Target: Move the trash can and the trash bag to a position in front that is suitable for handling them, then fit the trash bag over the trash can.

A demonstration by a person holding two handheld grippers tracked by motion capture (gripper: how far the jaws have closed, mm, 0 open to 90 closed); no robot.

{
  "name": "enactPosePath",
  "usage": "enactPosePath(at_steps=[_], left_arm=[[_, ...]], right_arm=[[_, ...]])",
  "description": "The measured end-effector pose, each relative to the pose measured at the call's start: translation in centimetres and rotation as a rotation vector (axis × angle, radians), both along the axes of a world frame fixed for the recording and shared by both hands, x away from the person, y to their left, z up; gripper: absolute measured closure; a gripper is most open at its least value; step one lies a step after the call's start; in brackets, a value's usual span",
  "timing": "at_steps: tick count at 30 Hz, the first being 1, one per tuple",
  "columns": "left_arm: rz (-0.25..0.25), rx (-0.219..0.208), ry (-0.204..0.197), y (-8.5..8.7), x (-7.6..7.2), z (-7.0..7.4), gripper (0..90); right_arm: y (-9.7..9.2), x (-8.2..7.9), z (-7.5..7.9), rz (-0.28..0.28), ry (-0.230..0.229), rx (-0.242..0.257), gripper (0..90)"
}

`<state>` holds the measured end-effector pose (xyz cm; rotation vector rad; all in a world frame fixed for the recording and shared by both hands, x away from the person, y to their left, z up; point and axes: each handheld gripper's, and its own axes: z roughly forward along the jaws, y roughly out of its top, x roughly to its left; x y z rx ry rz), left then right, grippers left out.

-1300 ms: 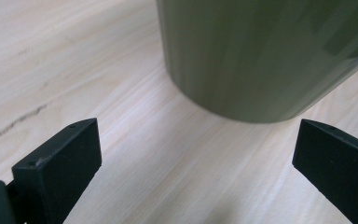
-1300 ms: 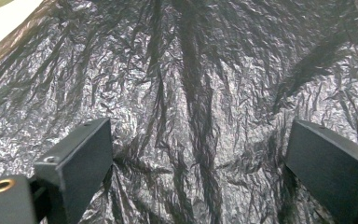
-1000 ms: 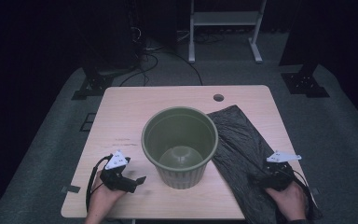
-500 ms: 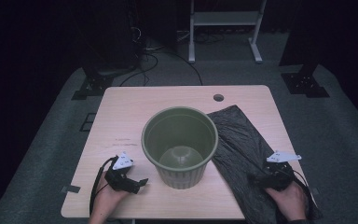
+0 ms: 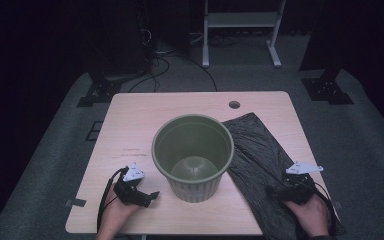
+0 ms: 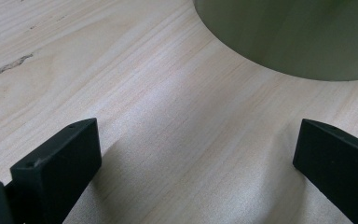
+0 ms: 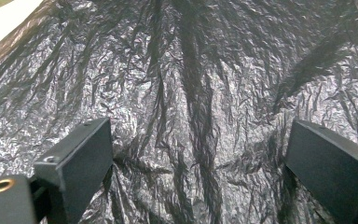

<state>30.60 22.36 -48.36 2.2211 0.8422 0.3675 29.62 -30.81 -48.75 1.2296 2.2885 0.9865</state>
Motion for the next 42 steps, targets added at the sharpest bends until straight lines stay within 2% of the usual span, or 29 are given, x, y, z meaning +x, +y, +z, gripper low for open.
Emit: enactPosePath(at_steps=[8,9,11,12,13,14,15,16,17,18,19,20,21,22,26,28,31,33,36,42], left_arm=[[0.004,0.0,0.0,0.0,0.0,0.0,0.0],[0.005,0.0,0.0,0.0,0.0,0.0,0.0],[0.004,0.0,0.0,0.0,0.0,0.0,0.0],[0.004,0.0,0.0,0.0,0.0,0.0,0.0],[0.004,0.0,0.0,0.0,0.0,0.0,0.0],[0.004,0.0,0.0,0.0,0.0,0.0,0.0],[0.005,0.0,0.0,0.0,0.0,0.0,0.0],[0.005,0.0,0.0,0.0,0.0,0.0,0.0],[0.005,0.0,0.0,0.0,0.0,0.0,0.0],[0.004,0.0,0.0,0.0,0.0,0.0,0.0],[0.004,0.0,0.0,0.0,0.0,0.0,0.0],[0.004,0.0,0.001,0.0,0.0,0.0,0.0],[0.004,0.0,0.001,0.0,0.0,0.0,0.0],[0.004,0.0,0.001,0.0,0.0,0.0,0.0],[0.004,0.0,0.001,0.0,0.0,0.0,0.0],[0.005,-0.001,0.001,0.0,0.0,0.0,0.0],[0.004,0.0,0.001,0.0,0.0,0.0,0.0],[0.004,0.0,0.001,0.0,0.0,0.0,0.0],[0.005,0.0,0.0,0.0,0.0,0.0,0.0],[0.004,0.0,0.001,0.0,0.0,0.0,0.0]], right_arm=[[0.0,0.0,0.0,0.0,-0.001,0.0,6.8],[0.0,-0.1,0.0,0.002,-0.008,0.003,12.7],[-0.1,-0.2,0.1,0.006,-0.015,0.009,15.5],[-0.1,-0.3,0.1,0.011,-0.025,0.016,23.9],[-0.1,-0.3,0.1,0.011,-0.025,0.016,23.9],[-0.2,-0.3,0.1,0.012,-0.032,0.021,28.7],[-0.3,-0.4,0.2,0.015,-0.038,0.025,36.7],[-0.3,-0.6,0.2,0.02,-0.046,0.032,49.0],[-0.3,-0.6,0.2,0.02,-0.046,0.032,49.0],[-0.4,-0.7,0.2,0.03,-0.052,0.039,63.5],[-0.4,-0.7,0.2,0.03,-0.052,0.039,63.5],[-0.5,-0.9,0.3,0.036,-0.049,0.043,79.7],[-0.5,-0.9,0.3,0.036,-0.049,0.043,79.7],[-0.5,-0.9,0.4,0.048,-0.041,0.042,89.9],[-0.6,-0.7,0.4,0.053,-0.025,0.052,90.0],[-0.6,-0.6,0.4,0.073,-0.011,0.076,90.0],[-0.3,-0.5,0.4,0.105,-0.003,0.086,90.0],[0.6,-0.4,0.4,0.146,0.007,0.1,90.0],[1.6,-0.4,0.5,0.177,0.013,0.115,90.0],[3.5,-0.3,0.7,0.208,0.015,0.11,89.4]])
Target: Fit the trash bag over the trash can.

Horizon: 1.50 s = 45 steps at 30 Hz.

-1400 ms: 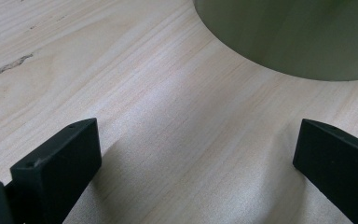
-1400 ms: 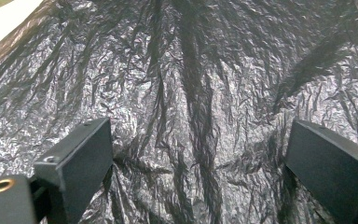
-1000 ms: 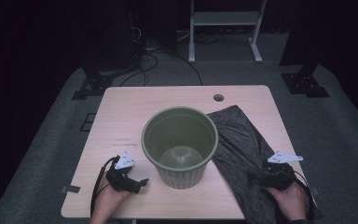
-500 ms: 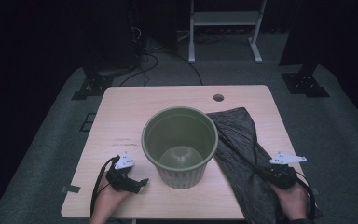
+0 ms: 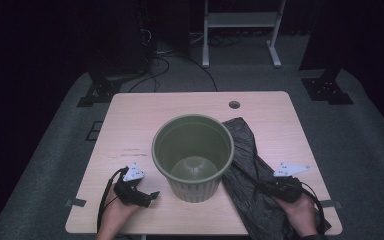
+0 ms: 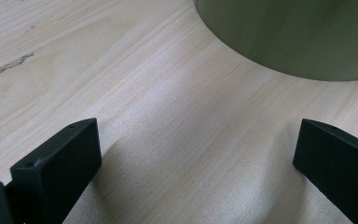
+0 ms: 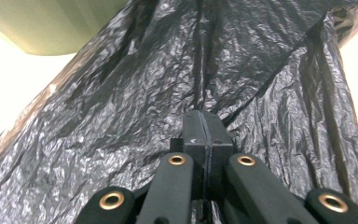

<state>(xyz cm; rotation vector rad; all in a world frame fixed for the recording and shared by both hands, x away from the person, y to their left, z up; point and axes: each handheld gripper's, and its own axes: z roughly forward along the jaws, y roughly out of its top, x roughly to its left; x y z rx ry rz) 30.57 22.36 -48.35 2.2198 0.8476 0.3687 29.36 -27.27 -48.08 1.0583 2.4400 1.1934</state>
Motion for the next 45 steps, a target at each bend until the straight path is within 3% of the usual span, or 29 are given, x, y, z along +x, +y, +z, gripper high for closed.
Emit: enactPosePath(at_steps=[6,7,9,12,13,15,16,22,27,28,35,45], left_arm=[[0.0,0.0,0.0,0.0,0.0,0.0,0.0],[0.0,0.0,0.0,0.0,0.0,0.0,0.0],[0.0,0.0,0.0,0.0,0.0,0.0,0.0],[0.0,0.0,0.0,0.0,0.0,0.0,0.0],[0.0,0.0,0.0,0.0,0.0,0.0,0.0],[0.0,0.0,0.0,0.0,0.0,0.0,0.0],[0.0,0.0,0.0,0.0,0.0,0.0,0.0],[0.0,0.0,0.0,0.0,0.0,0.0,0.0],[0.0,0.0,0.0,0.0,0.0,0.0,0.0],[0.0,0.0,0.0,0.0,0.0,0.0,0.0],[0.0,0.0,0.0,0.0,0.0,0.0,0.0],[0.0,0.0,0.0,0.0,0.0,0.0,0.0]], right_arm=[[0.8,-0.2,0.6,-0.016,-0.03,-0.031,59.3],[0.5,-0.2,1.1,-0.047,-0.046,-0.044,48.2],[0.2,-0.2,1.3,-0.06,-0.051,-0.047,44.9],[-0.5,0.0,1.8,-0.102,-0.052,-0.05,30.7],[-0.8,0.1,1.8,-0.131,-0.049,-0.067,22.1],[-1.3,0.2,1.9,-0.155,-0.047,-0.075,19.5],[-1.9,0.4,1.9,-0.192,-0.047,-0.078,13.8],[-3.4,1.0,1.5,-0.246,-0.027,-0.102,10.0],[-4.6,1.8,0.6,-0.271,0.022,-0.1,10.0],[-4.7,2.0,0.3,-0.263,0.044,-0.089,10.0],[-3.7,2.1,0.0,-0.205,0.073,-0.041,10.2],[-1.0,2.5,0.1,-0.134,0.08,-0.031,10.2]])
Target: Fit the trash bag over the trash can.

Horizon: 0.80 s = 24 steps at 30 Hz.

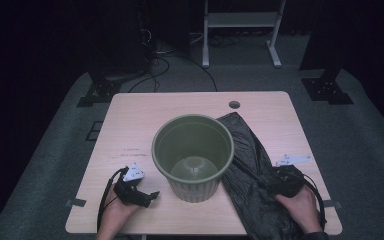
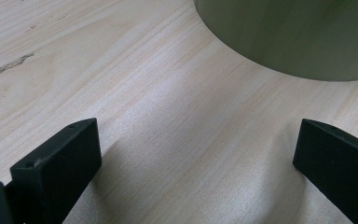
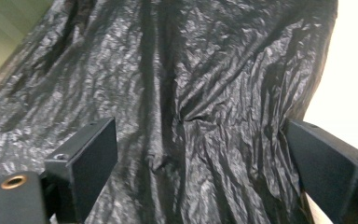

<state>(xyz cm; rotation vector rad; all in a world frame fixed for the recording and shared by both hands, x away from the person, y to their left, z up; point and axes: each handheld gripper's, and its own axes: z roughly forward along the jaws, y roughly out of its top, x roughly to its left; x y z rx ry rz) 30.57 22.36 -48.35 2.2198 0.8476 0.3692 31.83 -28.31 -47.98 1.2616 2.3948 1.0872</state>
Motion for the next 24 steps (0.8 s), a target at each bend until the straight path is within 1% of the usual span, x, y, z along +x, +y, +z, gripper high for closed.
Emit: enactPosePath(at_steps=[2,3,4,7,13,15,20,22,24], left_arm=[[0.0,0.0,0.0,0.0,0.0,0.0,0.0],[0.0,0.0,0.0,0.0,0.0,0.0,0.0],[0.0,0.0,0.0,0.0,0.0,0.0,0.0],[0.0,0.0,0.0,0.0,0.0,0.0,0.0],[0.0,0.0,0.0,0.0,0.0,0.0,0.0],[0.0,0.0,0.0,0.0,0.0,0.0,0.0],[0.0,0.0,0.0,0.0,0.0,0.0,0.0],[0.0,0.0,0.0,0.0,0.0,0.0,0.0],[0.0,0.0,0.0,0.0,0.0,0.0,0.0]], right_arm=[[0.7,0.2,0.0,0.01,0.003,0.01,10.2],[0.7,0.2,0.0,0.01,0.003,0.01,10.2],[1.2,0.3,0.0,0.019,0.001,0.019,10.2],[1.7,0.4,-0.1,0.029,-0.001,0.02,10.2],[3.5,0.7,0.3,0.061,0.001,0.022,10.2],[3.7,0.8,0.3,0.06,-0.001,0.025,10.2],[5.4,1.2,0.6,0.074,-0.008,0.032,10.2],[6.2,1.5,0.4,0.081,-0.001,0.029,10.2],[6.5,1.6,0.3,0.084,-0.003,0.024,10.3]])
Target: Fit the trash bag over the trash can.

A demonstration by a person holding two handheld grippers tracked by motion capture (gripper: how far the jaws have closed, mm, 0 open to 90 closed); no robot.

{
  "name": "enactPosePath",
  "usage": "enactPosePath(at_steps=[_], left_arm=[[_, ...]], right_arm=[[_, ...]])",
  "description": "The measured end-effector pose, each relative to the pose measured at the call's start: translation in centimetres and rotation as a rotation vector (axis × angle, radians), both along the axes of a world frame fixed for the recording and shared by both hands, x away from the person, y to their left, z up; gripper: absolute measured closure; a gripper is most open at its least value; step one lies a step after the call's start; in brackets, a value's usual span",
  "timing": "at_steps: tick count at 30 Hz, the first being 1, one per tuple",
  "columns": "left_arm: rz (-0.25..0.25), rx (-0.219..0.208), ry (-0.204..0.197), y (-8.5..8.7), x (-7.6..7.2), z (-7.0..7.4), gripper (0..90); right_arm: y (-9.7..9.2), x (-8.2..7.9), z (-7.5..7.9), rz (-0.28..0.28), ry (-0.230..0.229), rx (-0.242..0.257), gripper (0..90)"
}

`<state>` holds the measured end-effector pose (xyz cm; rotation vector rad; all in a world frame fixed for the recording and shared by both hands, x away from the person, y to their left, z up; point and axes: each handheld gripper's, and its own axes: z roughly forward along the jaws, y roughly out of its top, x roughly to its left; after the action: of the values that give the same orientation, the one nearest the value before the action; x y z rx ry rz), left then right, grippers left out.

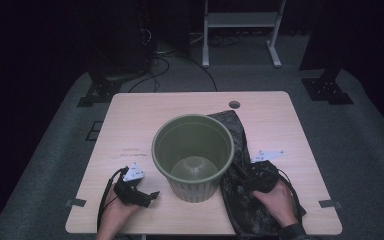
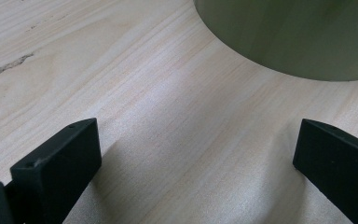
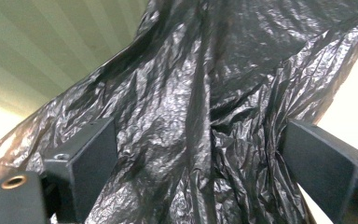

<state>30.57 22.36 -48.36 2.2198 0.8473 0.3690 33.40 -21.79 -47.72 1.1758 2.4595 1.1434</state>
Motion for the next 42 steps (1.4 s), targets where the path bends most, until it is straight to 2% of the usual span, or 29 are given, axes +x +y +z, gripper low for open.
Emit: enactPosePath(at_steps=[2,9,15,18,22,26,27,28,30,38,42], left_arm=[[0.0,0.0,0.0,0.0,0.0,0.0,0.0],[0.0,0.0,0.0,0.0,0.0,0.0,0.0],[0.0,0.0,0.0,0.0,0.0,0.0,0.0],[0.0,0.0,0.0,0.0,0.0,0.0,0.0],[0.0,0.0,0.0,0.0,0.0,0.0,0.0],[0.0,0.0,0.0,0.0,0.0,0.0,0.0],[0.0,0.0,0.0,0.0,0.0,0.0,0.0],[0.0,0.0,0.0,0.0,0.0,0.0,0.0],[0.0,0.0,0.0,0.0,0.0,0.0,0.0],[0.0,0.0,0.0,0.0,0.0,0.0,0.0],[0.0,0.0,0.0,0.0,0.0,0.0,0.0]], right_arm=[[1.0,0.2,-0.3,0.012,-0.004,-0.012,10.2],[2.2,0.3,-0.5,0.017,-0.03,-0.016,10.7],[3.0,-0.2,-0.6,-0.005,-0.091,-0.097,18.4],[3.1,-0.4,-0.5,-0.01,-0.096,-0.094,22.9],[2.9,-0.5,-0.4,-0.008,-0.103,-0.095,34.0],[2.8,-0.8,-0.2,0.013,-0.104,-0.084,62.1],[2.8,-0.8,-0.2,0.013,-0.104,-0.084,62.1],[2.7,-0.8,-0.2,0.019,-0.104,-0.085,67.5],[2.7,-1.0,-0.1,0.047,-0.096,-0.075,86.5],[2.0,-1.1,0.0,0.097,-0.064,-0.04,89.3],[1.4,-1.5,0.6,0.115,-0.064,0.012,88.7]])
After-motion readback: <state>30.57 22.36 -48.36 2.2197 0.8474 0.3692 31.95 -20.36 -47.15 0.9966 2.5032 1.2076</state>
